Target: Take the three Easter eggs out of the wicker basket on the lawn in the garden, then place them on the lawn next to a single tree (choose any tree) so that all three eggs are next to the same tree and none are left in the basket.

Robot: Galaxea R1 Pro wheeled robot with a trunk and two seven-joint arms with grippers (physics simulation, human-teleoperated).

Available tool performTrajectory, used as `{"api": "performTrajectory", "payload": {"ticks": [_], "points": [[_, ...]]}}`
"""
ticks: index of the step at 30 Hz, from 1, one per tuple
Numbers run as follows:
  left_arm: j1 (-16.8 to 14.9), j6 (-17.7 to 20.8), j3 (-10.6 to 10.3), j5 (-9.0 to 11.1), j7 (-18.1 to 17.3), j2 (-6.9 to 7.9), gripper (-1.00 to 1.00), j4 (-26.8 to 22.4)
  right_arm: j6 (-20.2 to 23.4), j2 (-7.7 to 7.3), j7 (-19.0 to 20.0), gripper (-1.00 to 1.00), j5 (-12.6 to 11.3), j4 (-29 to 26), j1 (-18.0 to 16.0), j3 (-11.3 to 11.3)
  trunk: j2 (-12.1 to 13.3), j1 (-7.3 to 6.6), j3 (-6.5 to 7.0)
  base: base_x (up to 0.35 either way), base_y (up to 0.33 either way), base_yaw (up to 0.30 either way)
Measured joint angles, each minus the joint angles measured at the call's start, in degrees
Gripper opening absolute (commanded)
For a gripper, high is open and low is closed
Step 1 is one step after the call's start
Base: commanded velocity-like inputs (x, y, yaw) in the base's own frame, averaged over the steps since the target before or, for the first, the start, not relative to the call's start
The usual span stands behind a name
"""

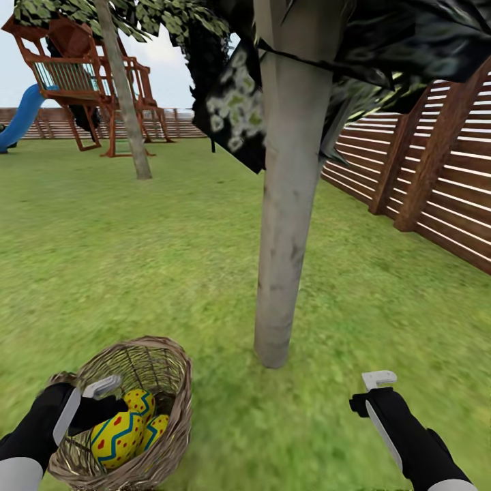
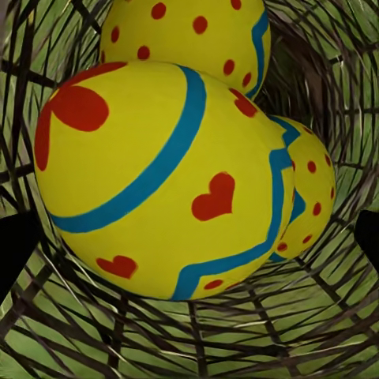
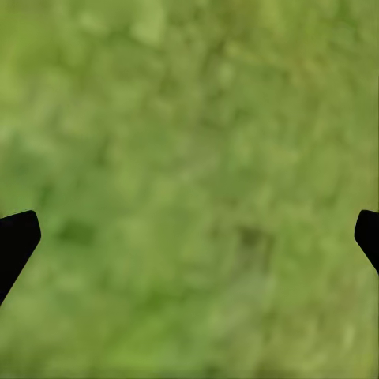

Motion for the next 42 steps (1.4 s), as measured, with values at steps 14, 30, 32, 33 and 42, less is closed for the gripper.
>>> {"api": "performTrajectory", "payload": {"ticks": [14, 30, 32, 33, 42], "points": [[0.0, 0.1, 0.1, 0.0, -0.2, 0.07, 1.00, -1.4, 0.0, 0.21, 0.0, 1.00, 0.0, 0.2, 0.0, 0.1, -0.2, 0.36, -3.10, 0.000, 0.000, 0.000], [0.0, 0.1, 0.1, 0.1, -0.2, -0.03, 1.00, -1.6, 0.0, 0.21, 0.0, 1.00, 0.0, 0.3, 0.0, 0.1, -0.4, 0.77, -6.65, 0.000, 0.000, 0.000], [0.0, 0.1, 0.1, 0.1, -0.2, -0.06, 1.00, -1.6, 0.0, 0.21, 0.0, 1.00, 0.0, 0.8, 0.0, 0.1, -0.4, 0.77, -6.66, 0.000, 0.000, 0.000], [0.0, 0.1, 0.1, 0.1, -0.2, -0.07, 1.00, -1.6, 0.0, 0.22, 0.0, 1.00, 0.0, 1.0, 0.0, 0.1, -0.4, 0.77, -6.66, 0.000, 0.000, 0.000], [0.0, 0.1, 0.1, 0.1, -0.2, -0.15, 1.00, -1.6, 0.0, 0.22, 0.0, 1.00, 0.0, 1.3, 0.0, 0.1, -0.4, 0.77, -6.66, 0.000, 0.000, 0.000]]}}
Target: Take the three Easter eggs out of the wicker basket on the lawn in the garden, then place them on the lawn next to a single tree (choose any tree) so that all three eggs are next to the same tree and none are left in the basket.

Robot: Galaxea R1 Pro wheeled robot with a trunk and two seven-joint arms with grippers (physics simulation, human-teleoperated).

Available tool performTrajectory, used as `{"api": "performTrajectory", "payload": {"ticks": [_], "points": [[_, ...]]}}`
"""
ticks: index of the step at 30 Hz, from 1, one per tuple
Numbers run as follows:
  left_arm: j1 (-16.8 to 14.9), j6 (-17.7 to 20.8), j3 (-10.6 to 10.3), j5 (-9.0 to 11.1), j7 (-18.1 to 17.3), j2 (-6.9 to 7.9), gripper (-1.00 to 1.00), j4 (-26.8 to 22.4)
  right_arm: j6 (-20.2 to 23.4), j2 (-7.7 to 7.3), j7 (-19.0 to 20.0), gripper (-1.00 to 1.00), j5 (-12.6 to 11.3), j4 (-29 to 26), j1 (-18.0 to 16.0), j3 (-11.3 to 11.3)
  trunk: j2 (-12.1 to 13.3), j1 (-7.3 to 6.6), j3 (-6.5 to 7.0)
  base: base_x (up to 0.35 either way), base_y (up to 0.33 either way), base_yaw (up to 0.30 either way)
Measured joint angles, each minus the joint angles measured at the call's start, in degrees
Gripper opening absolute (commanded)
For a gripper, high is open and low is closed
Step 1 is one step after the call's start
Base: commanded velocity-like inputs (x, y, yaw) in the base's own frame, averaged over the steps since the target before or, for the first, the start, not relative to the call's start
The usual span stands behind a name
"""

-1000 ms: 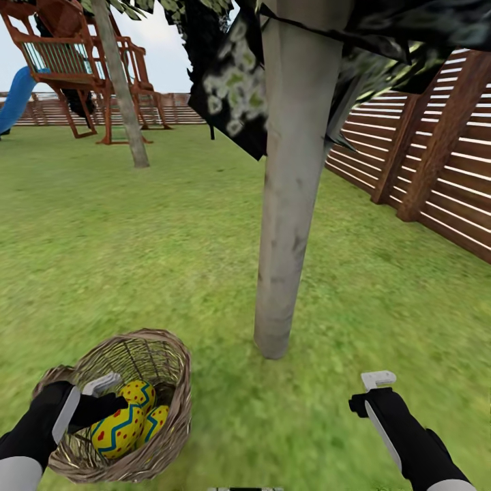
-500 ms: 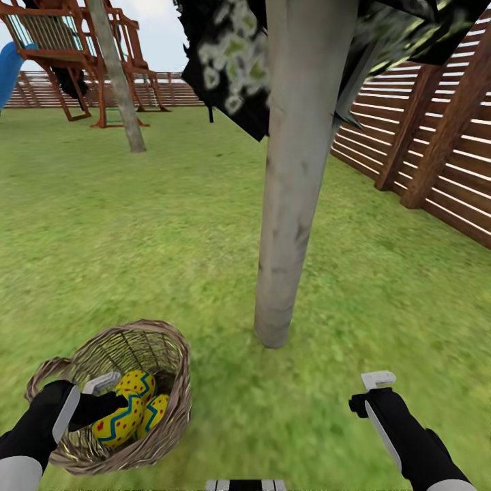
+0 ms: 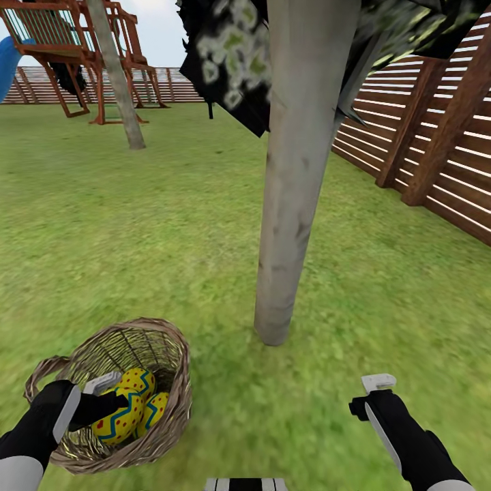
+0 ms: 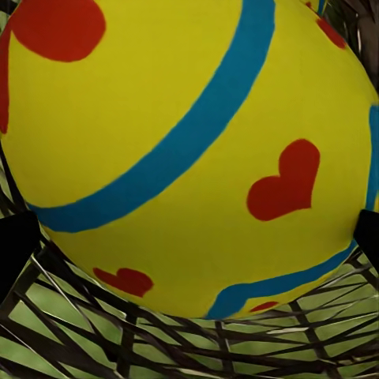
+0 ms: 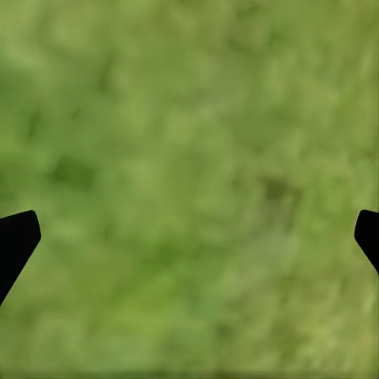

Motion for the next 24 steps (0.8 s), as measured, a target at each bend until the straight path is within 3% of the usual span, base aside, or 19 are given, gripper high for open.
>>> {"api": "performTrajectory", "payload": {"ticks": [24], "points": [[0.0, 0.1, -0.1, 0.1, 0.0, -0.07, 1.00, 0.0, 0.0, 0.03, 0.0, 1.00, 0.0, 0.0, 0.0, 0.1, 0.0, 0.05, -0.44, 0.000, 0.000, 0.000]]}}
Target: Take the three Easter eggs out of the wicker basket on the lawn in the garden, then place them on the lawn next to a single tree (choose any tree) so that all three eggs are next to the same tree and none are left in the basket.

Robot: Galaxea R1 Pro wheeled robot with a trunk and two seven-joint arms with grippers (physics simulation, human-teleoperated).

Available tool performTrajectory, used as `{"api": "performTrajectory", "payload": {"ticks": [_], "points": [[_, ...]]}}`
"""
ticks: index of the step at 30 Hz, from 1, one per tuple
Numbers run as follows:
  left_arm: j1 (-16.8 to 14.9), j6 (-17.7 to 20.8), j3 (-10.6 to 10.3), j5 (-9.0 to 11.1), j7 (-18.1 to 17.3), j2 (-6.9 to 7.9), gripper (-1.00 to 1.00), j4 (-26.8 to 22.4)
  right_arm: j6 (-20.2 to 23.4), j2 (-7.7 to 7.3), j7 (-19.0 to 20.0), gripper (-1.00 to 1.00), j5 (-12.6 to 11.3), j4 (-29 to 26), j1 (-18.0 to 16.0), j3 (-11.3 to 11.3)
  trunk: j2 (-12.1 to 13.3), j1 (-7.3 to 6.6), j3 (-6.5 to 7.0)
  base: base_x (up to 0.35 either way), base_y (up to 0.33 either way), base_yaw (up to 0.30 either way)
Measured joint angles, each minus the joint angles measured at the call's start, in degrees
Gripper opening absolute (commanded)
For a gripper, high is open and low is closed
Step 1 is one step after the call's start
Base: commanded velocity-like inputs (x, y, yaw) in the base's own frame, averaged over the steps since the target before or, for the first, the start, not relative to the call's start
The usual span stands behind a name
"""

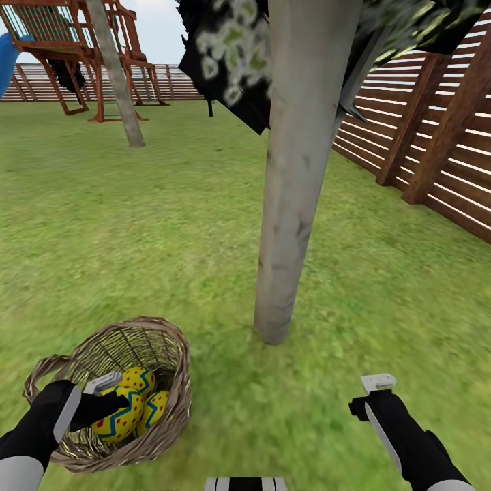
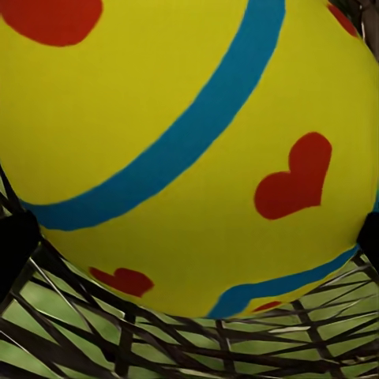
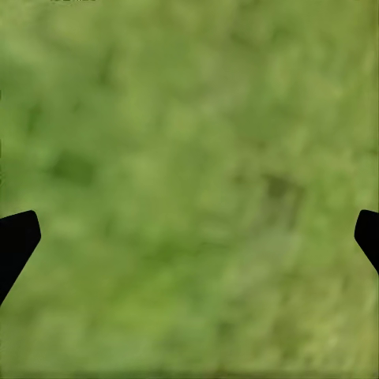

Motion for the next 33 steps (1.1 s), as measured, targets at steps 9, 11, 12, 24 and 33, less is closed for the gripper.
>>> {"api": "performTrajectory", "payload": {"ticks": [9, 11, 12, 24, 33], "points": [[0.0, -0.1, 0.0, 0.0, 0.1, -0.04, -1.00, 0.0, 0.0, 0.00, 0.0, 1.00, 0.0, 0.2, 0.0, 0.0, 0.0, 0.00, 0.00, 0.000, 0.000, 0.000], [0.0, -0.1, 0.0, 0.0, 0.1, -0.04, -1.00, 0.0, 0.0, -0.01, 0.0, 1.00, 0.0, 0.1, 0.0, 0.0, 0.0, 0.00, 0.00, 0.000, 0.000, 0.000], [0.0, -0.1, 0.0, 0.0, 0.1, 0.00, -1.00, 0.0, 0.0, 0.00, 0.0, 1.00, 0.0, 0.1, 0.0, 0.0, 0.0, 0.00, 0.00, 0.000, 0.000, 0.000], [0.0, -0.1, 0.0, 0.2, 0.1, 0.02, -1.00, 0.0, 0.0, -0.02, 0.0, 1.00, 0.0, 0.2, 0.0, -0.1, 0.0, 0.00, 0.00, 0.000, 0.000, 0.000], [0.0, 0.0, 0.0, 0.2, 0.0, -0.06, -1.00, 0.0, 0.0, 0.00, 0.0, 1.00, 0.0, 0.2, 0.0, 0.0, 0.0, 0.00, 0.00, 0.000, 0.000, 0.000]]}}
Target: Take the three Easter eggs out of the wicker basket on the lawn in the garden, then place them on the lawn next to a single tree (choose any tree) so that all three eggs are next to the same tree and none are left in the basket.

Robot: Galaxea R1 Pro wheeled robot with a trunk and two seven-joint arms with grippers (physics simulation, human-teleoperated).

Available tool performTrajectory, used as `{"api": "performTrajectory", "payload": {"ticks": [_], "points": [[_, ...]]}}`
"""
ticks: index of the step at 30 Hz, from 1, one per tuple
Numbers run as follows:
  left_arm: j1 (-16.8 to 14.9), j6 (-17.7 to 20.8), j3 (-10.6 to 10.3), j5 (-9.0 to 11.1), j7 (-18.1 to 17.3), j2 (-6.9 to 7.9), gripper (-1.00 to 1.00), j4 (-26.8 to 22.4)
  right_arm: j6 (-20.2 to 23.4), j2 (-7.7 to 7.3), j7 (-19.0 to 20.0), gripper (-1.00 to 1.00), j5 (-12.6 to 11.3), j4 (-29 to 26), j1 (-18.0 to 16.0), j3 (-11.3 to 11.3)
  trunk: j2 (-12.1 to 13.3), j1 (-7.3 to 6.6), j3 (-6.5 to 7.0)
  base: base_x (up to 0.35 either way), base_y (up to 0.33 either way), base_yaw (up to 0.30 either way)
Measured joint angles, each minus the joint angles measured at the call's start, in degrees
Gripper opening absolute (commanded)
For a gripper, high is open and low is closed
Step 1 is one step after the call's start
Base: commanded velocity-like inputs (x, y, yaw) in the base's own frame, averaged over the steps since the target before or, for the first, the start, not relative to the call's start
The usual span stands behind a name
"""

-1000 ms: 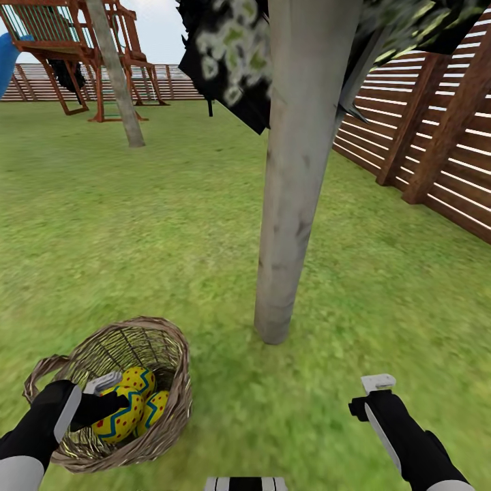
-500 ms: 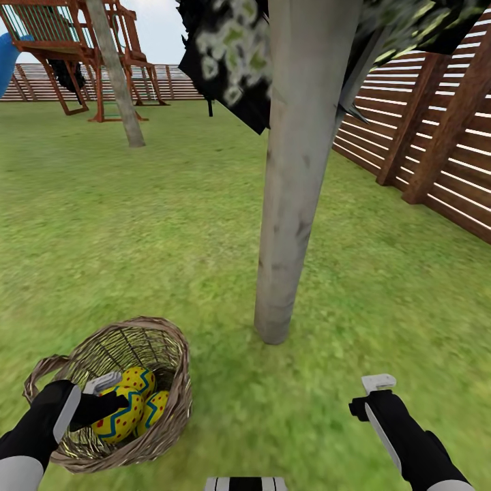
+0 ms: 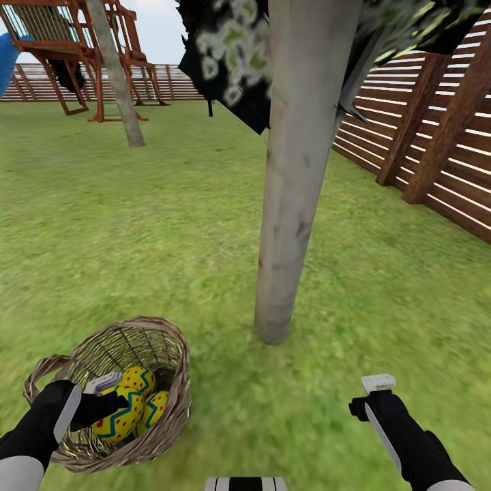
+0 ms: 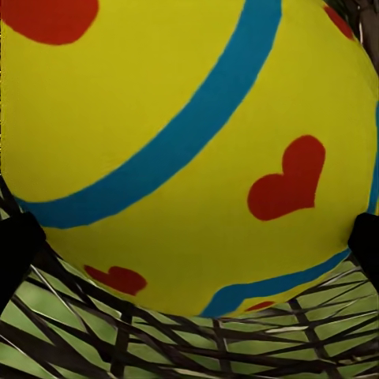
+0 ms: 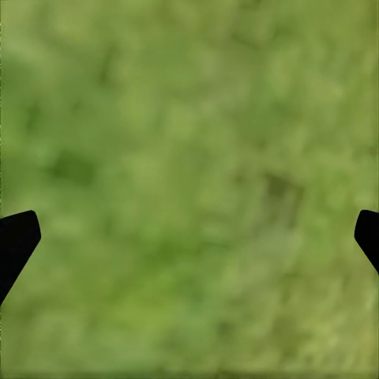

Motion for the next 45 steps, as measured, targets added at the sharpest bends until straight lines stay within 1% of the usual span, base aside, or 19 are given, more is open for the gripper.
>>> {"api": "performTrajectory", "payload": {"ticks": [12, 13, 16, 18, 19, 21, 25, 27, 29, 30, 31, 32, 33, 34, 35, 39, 41, 42, 45], "points": [[0.0, 0.0, 0.0, -0.3, 0.0, -0.15, -1.00, 0.0, 0.0, 0.04, 0.0, 1.00, 0.0, 0.0, 0.0, 0.0, 0.0, 0.00, 0.00, 0.000, 0.000, 0.000], [0.0, -0.3, -0.3, 0.4, -0.3, 0.17, -1.00, -0.3, -0.1, -0.29, 0.4, 1.00, -0.2, 0.3, 0.0, 0.2, 0.0, 0.00, 0.00, 0.000, 0.000, 0.000], [0.0, -0.5, -1.0, 0.8, -1.0, 1.14, -1.00, -0.5, -0.1, -1.26, 0.8, 1.00, -0.3, 0.8, 0.0, 0.2, 0.0, 0.00, 0.00, 0.000, 0.000, 0.000], [0.0, -1.1, -0.8, 0.8, -1.6, 0.49, -1.00, -0.5, 0.0, -0.81, 0.9, 1.00, -0.3, 1.3, 0.0, 0.0, 0.0, 0.00, 0.00, 0.000, 0.000, 0.000], [0.0, -1.3, -0.8, 0.8, -1.8, 0.16, -1.00, -0.5, 0.0, -0.64, 0.9, 1.00, -0.3, 1.4, 0.0, 0.0, 0.0, -0.03, 0.22, 0.000, 0.000, 0.000], [0.0, -1.4, -0.8, -0.2, -1.9, -0.47, -1.00, -0.4, 0.0, -0.57, 0.9, 1.00, -0.4, 1.4, 0.0, -0.1, 0.0, -0.08, 0.66, 0.000, 0.000, 0.000], [0.0, -1.4, -0.9, 0.1, -1.9, -1.74, -1.00, -0.5, 0.0, -0.56, 0.9, 1.00, -0.3, 1.4, 0.0, -0.1, 0.1, -0.19, 1.55, 0.000, 0.000, 0.000], [0.0, -1.3, -0.9, 0.7, -1.9, -1.84, -1.00, -0.6, 0.0, -0.62, 0.9, 1.00, -0.3, 1.4, 0.0, -0.1, 0.1, -0.24, 1.99, 0.000, 0.000, 0.000], [0.0, -1.3, -0.9, 0.7, -1.9, -1.82, -1.00, -0.6, -0.1, -0.64, 0.8, 1.00, 0.0, 0.6, 0.0, -0.1, 0.1, -0.29, 2.44, 0.000, 0.000, 0.000], [0.0, -1.3, -0.9, 0.7, -1.9, -1.77, -1.00, -0.6, 0.0, -0.52, 0.8, 1.00, -0.2, -1.5, 0.0, -0.1, 0.2, -0.32, 2.66, 0.000, 0.000, 0.000], [0.0, -1.3, -0.9, 0.7, -1.9, -1.76, -1.00, -0.6, 0.1, 0.20, 0.8, 1.00, -0.5, -2.7, 0.0, -0.1, 0.2, -0.34, 2.88, 0.000, 0.000, 0.000], [0.0, -1.3, -0.9, 0.7, -1.9, -1.75, -1.00, -0.6, -0.2, 1.87, 0.5, 1.00, -0.1, -0.8, 0.0, -0.1, 0.2, -0.36, 3.10, 0.000, 0.000, 0.000], [0.0, -1.3, -0.9, 0.7, -1.9, -1.74, -1.00, -0.6, -1.3, 2.26, 0.3, 1.00, 1.2, 1.0, 0.0, -0.2, 0.2, -0.39, 3.32, 0.000, 0.000, 0.000], [0.0, -1.3, -0.9, 0.7, -1.9, -1.77, -1.00, -0.6, -3.3, 2.27, 0.2, 1.00, 2.4, 1.6, -0.1, -0.5, 0.2, -0.42, 3.54, 0.000, 0.000, 0.000], [0.0, -1.3, -0.9, 0.7, -1.9, -1.81, -1.00, -0.6, -4.1, 2.22, 0.2, 1.00, 2.7, 1.3, -0.3, -0.5, 0.2, -0.44, 3.77, 0.000, 0.000, 0.000], [0.0, -1.4, -1.0, 0.7, -1.9, -1.85, -1.00, -0.5, -5.5, 2.09, 0.2, 1.00, 2.7, 1.4, -2.3, -0.7, 0.3, -0.55, 4.65, 0.000, 0.000, 0.000], [0.0, -1.4, -1.0, 0.7, -1.9, -1.90, -1.00, -0.5, -7.7, 1.12, 0.3, 1.00, 2.5, 1.4, -2.4, -0.8, 0.3, -0.60, 5.10, 0.000, 0.000, 0.000], [0.0, -1.4, -1.0, 0.7, -1.9, -1.88, -1.00, -0.6, -8.3, 0.91, 0.3, 1.00, 2.5, 1.4, -2.4, -0.8, 0.3, -0.62, 5.32, 0.000, 0.000, 0.000], [0.0, -1.4, -1.0, 0.7, -1.9, -1.91, -1.00, -0.6, -13.9, 0.77, 0.1, 1.00, 2.9, 2.0, -2.4, -0.9, 0.4, -0.70, 5.98, 0.000, 0.000, 0.000]]}}
